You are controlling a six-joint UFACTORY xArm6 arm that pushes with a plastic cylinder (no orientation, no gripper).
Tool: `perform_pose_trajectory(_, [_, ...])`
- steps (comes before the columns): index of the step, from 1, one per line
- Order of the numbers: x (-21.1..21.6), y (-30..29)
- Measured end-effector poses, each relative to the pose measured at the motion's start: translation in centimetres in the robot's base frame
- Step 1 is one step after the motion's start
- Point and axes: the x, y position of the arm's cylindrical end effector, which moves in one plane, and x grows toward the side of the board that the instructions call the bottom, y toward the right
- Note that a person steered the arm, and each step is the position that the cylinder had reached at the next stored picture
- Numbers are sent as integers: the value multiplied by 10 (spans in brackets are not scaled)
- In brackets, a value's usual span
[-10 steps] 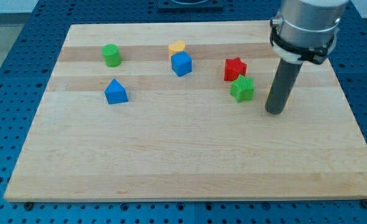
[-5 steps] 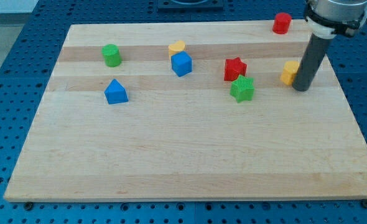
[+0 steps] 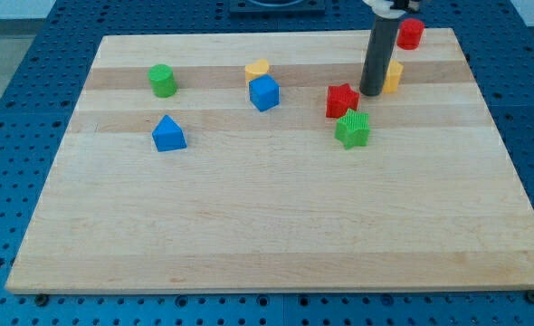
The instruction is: Push the hexagon towards the red circle
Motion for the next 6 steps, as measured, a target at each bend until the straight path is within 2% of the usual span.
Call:
perform_pose_trajectory(3, [0, 53])
perform_pose_trajectory(6, [-58, 71])
